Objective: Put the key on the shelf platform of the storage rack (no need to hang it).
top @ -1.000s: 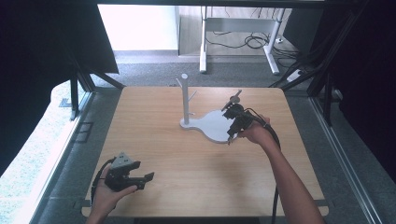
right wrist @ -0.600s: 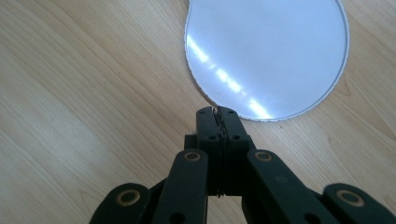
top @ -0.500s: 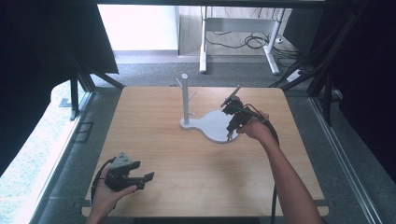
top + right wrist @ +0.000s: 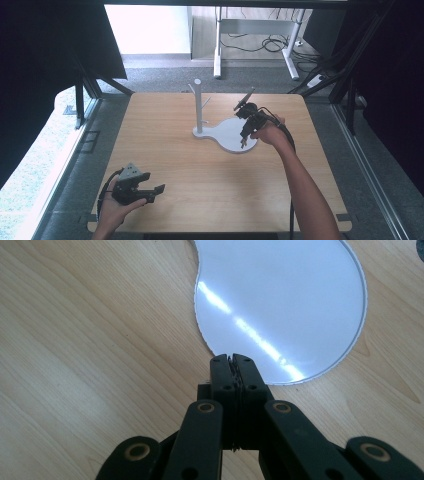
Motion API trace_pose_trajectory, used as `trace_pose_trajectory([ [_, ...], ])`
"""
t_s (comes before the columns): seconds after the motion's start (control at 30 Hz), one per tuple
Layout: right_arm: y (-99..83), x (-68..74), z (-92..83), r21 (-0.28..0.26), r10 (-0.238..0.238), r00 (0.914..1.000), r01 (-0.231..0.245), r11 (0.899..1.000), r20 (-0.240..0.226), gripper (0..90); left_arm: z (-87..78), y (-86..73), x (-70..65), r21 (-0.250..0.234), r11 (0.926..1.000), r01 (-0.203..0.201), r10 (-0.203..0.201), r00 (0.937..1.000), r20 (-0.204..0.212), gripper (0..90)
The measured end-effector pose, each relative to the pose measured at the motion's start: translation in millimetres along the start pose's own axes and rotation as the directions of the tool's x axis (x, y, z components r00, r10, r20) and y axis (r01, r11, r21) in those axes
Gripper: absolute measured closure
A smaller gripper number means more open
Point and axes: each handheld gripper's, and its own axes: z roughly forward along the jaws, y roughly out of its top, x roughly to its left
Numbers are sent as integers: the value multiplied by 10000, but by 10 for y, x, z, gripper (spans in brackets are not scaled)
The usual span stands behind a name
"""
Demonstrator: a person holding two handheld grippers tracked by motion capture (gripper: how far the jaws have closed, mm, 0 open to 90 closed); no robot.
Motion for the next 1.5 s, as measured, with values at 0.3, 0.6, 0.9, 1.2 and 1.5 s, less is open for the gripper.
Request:
trace_pose_trajectory([
  [0.3, 64, -43, 39, 9, 152, 9999, -152, 9999, -61, 900, -4, -3, 11, -10, 10000, -6, 6, 10000, -4, 266],
  [0.6, 143, -104, 88, 156, 160, 9999, -160, 9997, 13, 900, 1, -3, 16, 7, 10000, -4, 4, 10000, 23, 266],
  [0.9, 255, -128, 139, 165, 264, 9996, -265, 9995, 52, 900, -5, -6, 28, -12, 10000, 28, -28, 10000, 50, 266],
  [1.2, 335, -143, 266, 334, 176, 9998, -174, 9993, -63, 900, 9, -4, 13, 16, 10000, 14, -14, 10000, 89, 266],
  [1.5, 364, -231, 419, 551, 417, 9991, -417, 9976, 20, 900, 11, -7, 28, 28, 10000, 12, -13, 10000, 90, 266],
])
